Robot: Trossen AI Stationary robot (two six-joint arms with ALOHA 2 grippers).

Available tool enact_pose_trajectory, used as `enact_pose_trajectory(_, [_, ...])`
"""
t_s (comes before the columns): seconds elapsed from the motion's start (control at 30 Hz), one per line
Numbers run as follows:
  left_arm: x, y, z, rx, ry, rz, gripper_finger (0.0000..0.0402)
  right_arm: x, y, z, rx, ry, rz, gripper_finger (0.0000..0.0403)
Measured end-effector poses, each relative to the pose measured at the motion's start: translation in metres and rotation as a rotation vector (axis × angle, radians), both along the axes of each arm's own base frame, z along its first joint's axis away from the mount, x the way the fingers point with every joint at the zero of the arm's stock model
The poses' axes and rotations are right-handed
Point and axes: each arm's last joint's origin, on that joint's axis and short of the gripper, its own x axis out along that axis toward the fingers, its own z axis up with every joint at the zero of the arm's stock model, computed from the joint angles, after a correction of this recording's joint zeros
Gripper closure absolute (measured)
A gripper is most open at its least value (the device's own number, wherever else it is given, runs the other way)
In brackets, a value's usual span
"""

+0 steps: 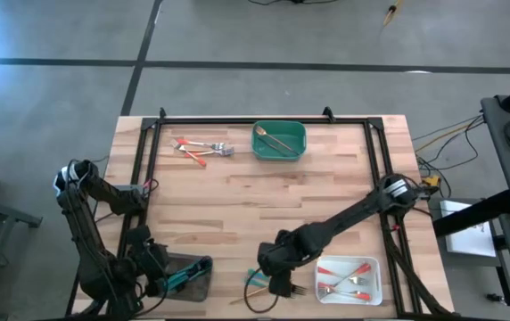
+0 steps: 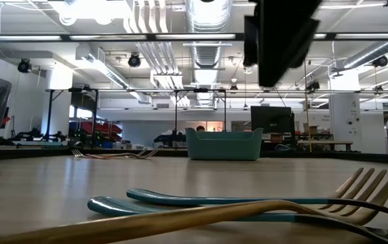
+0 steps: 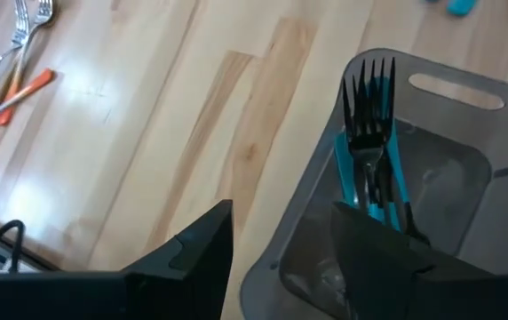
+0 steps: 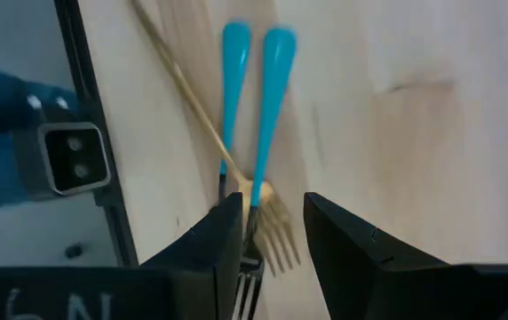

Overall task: Sort silverware by color (type)
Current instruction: Put the blue fork into the black bin

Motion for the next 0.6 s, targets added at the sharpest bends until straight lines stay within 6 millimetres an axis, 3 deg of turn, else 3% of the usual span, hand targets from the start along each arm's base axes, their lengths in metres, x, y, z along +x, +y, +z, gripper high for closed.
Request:
enact_pose_trajectory(0.17, [0.001,-0.002,0.002,-0.03,-0.017,0.024,0.023,0.002,0.013,-0.023,-0.027,0.035,0.051,0.0289])
enact_pose_trajectory(0.47, [0.002,-0.004,0.008,-0.057,-0.03,0.024,0.023,0.005,0.02,-0.039,-0.043,0.031,0.097,0.0289])
enact_pose_trajectory(0.6, [0.002,-0.004,0.009,-0.06,-0.031,0.024,0.023,0.007,0.024,-0.055,-0.059,0.06,0.109,0.0289])
